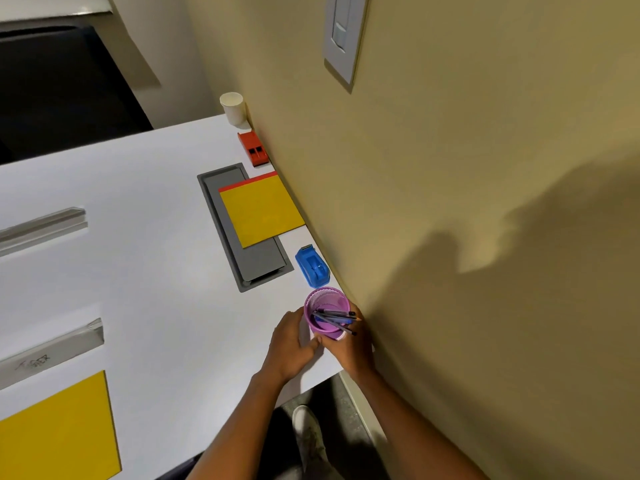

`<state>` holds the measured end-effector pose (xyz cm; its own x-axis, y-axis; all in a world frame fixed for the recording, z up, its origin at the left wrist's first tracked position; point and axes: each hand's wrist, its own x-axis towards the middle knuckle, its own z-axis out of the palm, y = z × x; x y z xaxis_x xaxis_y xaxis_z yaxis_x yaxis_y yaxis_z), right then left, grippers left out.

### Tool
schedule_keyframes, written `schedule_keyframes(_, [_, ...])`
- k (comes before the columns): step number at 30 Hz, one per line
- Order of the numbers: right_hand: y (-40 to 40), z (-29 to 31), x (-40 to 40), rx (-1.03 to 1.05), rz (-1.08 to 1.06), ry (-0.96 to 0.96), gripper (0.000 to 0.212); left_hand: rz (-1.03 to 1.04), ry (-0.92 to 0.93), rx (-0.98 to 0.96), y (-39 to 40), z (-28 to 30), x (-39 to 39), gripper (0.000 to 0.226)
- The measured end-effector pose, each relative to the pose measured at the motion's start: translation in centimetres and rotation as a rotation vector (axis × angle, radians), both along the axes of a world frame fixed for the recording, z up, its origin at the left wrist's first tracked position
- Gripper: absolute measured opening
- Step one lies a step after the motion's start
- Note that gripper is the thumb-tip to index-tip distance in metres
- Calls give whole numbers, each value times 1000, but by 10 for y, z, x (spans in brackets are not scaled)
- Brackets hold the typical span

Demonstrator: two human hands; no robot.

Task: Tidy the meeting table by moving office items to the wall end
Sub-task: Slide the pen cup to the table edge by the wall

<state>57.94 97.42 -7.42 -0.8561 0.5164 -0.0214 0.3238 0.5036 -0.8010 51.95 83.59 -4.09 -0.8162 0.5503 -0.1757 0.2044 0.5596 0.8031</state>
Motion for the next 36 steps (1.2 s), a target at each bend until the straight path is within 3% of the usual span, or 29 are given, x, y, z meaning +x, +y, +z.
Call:
schedule_keyframes(20, [9,-2,24,154,-117,104,64,-100,-78,-24,17,-1,11,62])
schedule_keyframes(25, [11,-3,27,167,-100,72,71,-119,-69,-58,18,3,14,66])
schedule_keyframes(29, [7,-1,30,56,-153,-11,83,-96,-102,-137,7,6,11,76])
schedule_keyframes(36, [-54,-5,63,-173,-345,-241,76,20,26,-293,-42,22,0,75])
